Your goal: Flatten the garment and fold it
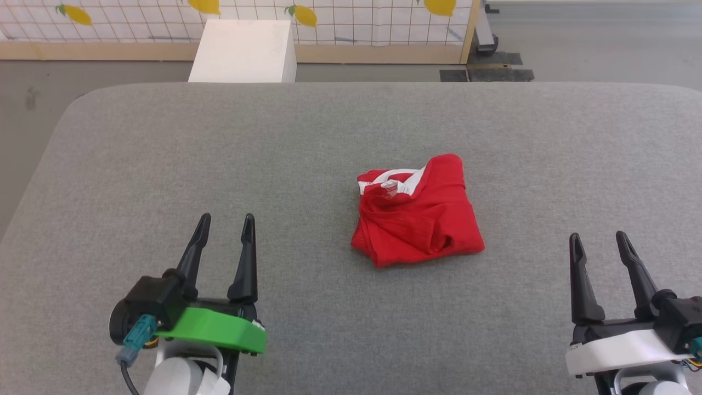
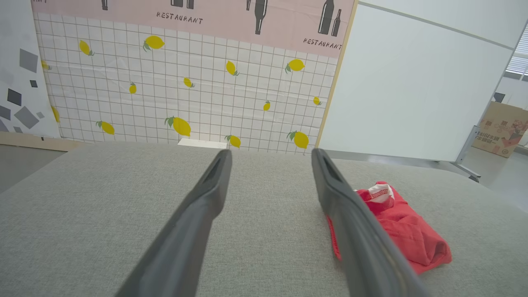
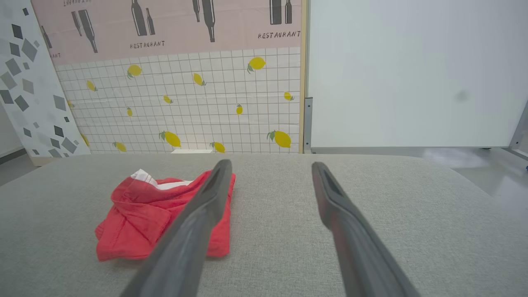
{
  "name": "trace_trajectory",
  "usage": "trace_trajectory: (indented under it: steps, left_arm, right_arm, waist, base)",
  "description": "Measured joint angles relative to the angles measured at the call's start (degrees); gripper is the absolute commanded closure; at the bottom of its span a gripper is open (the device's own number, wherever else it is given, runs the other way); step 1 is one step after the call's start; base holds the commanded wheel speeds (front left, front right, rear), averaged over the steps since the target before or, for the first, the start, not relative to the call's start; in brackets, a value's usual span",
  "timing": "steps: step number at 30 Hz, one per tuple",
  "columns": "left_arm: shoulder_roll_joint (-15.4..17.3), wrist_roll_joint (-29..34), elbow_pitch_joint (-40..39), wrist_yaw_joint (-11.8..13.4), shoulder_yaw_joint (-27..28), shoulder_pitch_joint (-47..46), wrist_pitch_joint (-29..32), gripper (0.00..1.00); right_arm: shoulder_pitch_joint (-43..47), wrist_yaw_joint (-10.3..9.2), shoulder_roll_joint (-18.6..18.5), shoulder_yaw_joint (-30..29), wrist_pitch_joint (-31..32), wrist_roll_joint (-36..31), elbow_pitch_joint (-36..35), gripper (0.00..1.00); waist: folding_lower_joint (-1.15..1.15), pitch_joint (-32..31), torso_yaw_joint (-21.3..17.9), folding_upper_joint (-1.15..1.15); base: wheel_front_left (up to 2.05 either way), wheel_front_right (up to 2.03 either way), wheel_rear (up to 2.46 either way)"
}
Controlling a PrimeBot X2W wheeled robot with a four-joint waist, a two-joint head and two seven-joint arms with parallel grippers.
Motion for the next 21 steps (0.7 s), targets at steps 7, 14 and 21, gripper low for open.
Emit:
trace_trajectory:
  steps: [7,14,21]
  left_arm:
    - [0.0,0.5,0.0,0.0,-0.4,0.1,0.0,0.0]
    - [0.0,0.6,0.1,0.0,-1.4,0.0,0.0,0.0]
    - [0.0,0.6,0.0,0.0,-3.3,-2.0,0.0,0.0]
  right_arm:
    - [-1.0,0.0,0.1,1.1,2.0,4.4,0.9,0.0]
    - [-9.4,0.0,0.3,-0.3,19.5,31.9,7.3,0.0]
    - [-22.7,-0.01,0.2,-11.2,42.3,45.9,23.2,0.0]
  waist:
    - [0.0,-0.2,0.5,0.0]
    - [0.0,1.4,1.4,0.0]
    - [0.0,4.4,3.1,0.0]
  base:
    - [0.0,0.0,0.0]
    - [0.0,0.0,0.0]
    - [0.0,0.0,0.0]
